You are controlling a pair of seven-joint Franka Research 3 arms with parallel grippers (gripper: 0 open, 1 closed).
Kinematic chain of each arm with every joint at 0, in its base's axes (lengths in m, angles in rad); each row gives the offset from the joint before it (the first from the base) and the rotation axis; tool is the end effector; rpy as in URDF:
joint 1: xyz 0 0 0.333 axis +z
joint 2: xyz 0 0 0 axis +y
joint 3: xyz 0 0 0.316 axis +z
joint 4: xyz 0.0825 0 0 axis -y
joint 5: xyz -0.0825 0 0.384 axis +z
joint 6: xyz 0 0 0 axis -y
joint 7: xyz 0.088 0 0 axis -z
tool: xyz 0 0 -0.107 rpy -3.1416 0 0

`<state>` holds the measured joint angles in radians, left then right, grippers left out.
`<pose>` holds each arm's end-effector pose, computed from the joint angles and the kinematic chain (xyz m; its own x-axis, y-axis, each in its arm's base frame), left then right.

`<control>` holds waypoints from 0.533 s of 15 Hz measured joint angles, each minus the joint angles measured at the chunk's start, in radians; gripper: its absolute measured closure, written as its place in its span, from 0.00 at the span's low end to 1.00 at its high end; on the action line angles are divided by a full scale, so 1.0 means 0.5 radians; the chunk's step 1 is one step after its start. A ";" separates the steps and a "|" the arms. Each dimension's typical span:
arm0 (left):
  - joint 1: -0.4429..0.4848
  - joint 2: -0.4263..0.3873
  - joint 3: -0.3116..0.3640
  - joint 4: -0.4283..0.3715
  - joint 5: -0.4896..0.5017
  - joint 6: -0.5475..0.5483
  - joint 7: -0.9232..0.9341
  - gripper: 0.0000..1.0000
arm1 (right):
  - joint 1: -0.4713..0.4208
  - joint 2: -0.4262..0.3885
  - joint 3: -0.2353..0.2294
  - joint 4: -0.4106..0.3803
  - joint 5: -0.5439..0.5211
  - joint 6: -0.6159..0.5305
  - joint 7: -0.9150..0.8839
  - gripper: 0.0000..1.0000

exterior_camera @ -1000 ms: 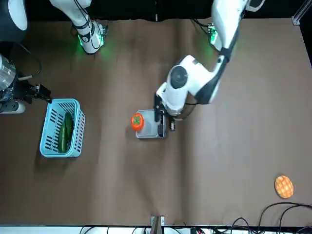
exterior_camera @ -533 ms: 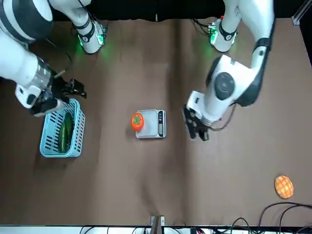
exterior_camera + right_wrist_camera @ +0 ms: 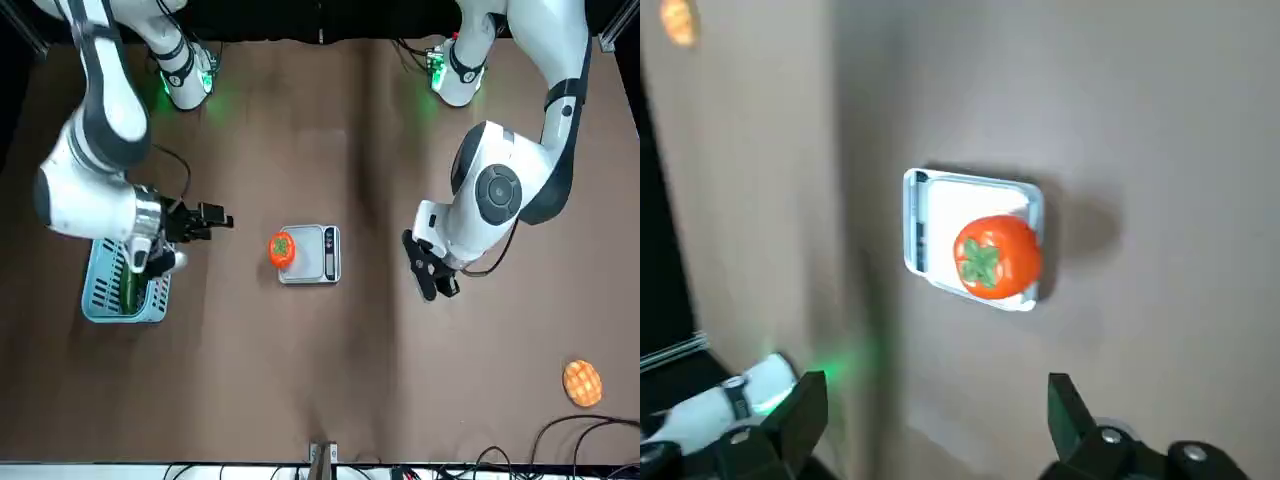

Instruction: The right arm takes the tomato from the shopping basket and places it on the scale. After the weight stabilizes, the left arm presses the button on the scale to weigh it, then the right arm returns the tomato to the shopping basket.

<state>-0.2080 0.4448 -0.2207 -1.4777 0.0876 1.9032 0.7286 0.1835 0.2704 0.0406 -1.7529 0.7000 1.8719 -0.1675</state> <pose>0.6344 -0.2577 0.4250 0.3940 -0.9191 0.0017 -0.9190 -0.3939 0.0143 0.5980 0.1847 0.4195 0.9803 0.1608 -0.1144 0.0571 -0.7862 -0.6154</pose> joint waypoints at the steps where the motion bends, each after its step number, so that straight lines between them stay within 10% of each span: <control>1: 0.006 -0.002 0.001 0.000 0.000 -0.037 -0.085 0.61 | -0.007 0.043 -0.006 -0.040 0.121 0.023 -0.109 0.03; 8: 0.375 -0.182 0.005 0.004 -0.015 -0.342 -0.288 0.00 | -0.017 0.445 -0.016 -0.091 0.756 0.093 -0.840 0.03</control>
<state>-0.0204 0.3539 -0.2181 -1.4757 0.0802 1.7320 0.5844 0.1748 0.4930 0.0324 -1.7985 1.0779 1.9184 -0.5873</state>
